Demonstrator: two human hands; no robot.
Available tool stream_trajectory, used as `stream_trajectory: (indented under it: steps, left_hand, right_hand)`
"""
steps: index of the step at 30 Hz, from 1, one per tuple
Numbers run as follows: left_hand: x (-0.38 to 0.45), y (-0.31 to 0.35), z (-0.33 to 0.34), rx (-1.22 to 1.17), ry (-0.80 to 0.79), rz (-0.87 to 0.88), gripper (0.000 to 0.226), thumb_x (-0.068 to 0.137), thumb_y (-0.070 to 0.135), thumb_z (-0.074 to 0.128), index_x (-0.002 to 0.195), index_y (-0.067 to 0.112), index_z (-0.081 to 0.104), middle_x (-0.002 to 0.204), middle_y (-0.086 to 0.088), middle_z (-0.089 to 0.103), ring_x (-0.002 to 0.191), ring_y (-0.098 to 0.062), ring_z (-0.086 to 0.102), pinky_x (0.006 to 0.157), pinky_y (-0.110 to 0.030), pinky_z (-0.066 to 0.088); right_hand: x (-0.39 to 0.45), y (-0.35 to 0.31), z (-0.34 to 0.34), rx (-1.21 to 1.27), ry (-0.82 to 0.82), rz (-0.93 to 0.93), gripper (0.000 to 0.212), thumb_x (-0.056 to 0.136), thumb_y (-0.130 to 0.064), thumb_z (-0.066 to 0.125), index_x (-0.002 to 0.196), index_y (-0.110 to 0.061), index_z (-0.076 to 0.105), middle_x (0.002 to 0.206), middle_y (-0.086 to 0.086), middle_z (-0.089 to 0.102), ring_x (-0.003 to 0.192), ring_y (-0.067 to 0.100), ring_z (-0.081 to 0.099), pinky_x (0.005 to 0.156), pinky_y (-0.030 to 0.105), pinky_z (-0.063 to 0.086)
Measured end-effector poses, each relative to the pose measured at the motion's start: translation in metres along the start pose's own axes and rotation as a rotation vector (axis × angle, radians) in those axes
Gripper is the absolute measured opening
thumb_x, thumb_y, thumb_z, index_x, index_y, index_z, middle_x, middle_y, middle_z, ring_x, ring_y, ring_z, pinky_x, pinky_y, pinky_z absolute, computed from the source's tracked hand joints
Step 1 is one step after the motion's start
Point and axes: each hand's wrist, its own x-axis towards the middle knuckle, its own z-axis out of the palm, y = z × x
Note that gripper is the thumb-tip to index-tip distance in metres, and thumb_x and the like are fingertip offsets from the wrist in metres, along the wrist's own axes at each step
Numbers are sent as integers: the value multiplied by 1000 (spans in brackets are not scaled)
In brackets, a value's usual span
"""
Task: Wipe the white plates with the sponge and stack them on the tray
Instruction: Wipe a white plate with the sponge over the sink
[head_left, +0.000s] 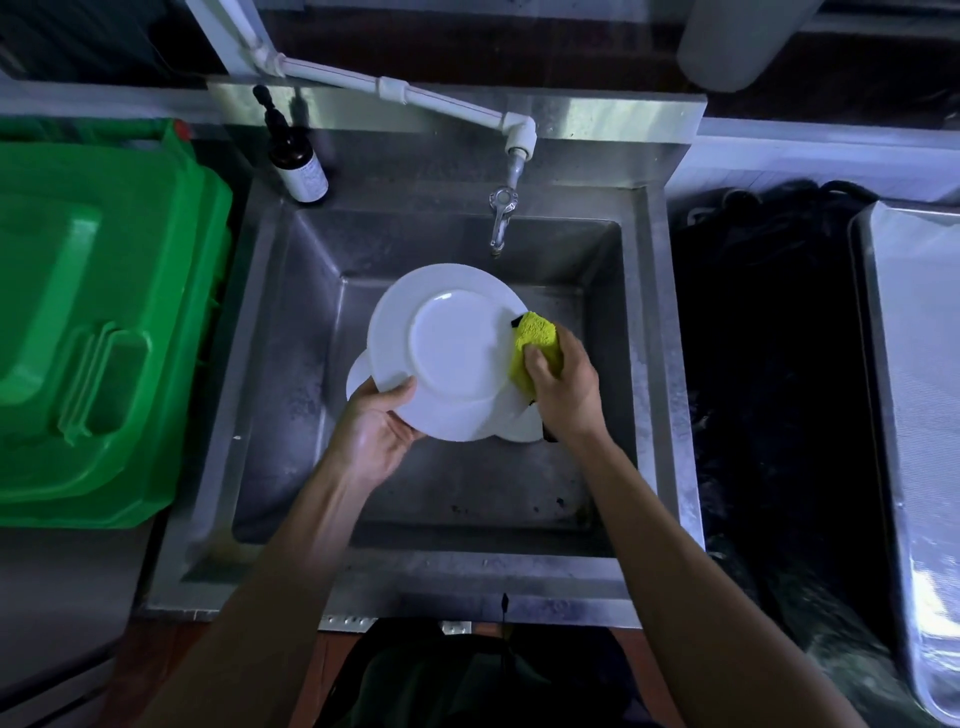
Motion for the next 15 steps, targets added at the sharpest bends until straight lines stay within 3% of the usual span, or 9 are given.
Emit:
stream_trajectory:
  steps: [4, 8, 15]
  left_hand:
    - [-4, 0, -6, 73, -22, -31, 47, 89, 3, 58, 136, 6, 60, 127, -14, 69, 114, -32, 67, 87, -49, 61]
    - [-5, -1, -7, 176, -49, -96, 34, 80, 4, 66, 109, 17, 78, 115, -12, 75, 100, -31, 73, 71, -45, 62]
    - [-1, -2, -2, 316, -30, -147, 48, 72, 9, 73, 120, 9, 68, 117, -11, 74, 101, -27, 73, 71, -41, 61]
  right_hand:
    - [16, -6, -4, -28, -15, -2, 24, 96, -36, 58, 107, -15, 59, 101, 6, 61, 95, 27, 58, 87, 51, 50]
    - [29, -17, -3, -89, -44, -32, 33, 96, -40, 59, 118, -16, 60, 111, 6, 61, 103, 29, 57, 92, 50, 49]
    - [33, -35, 8, -260, -89, -162, 40, 95, -43, 58, 127, -18, 57, 123, 5, 59, 111, 34, 51, 96, 54, 43]
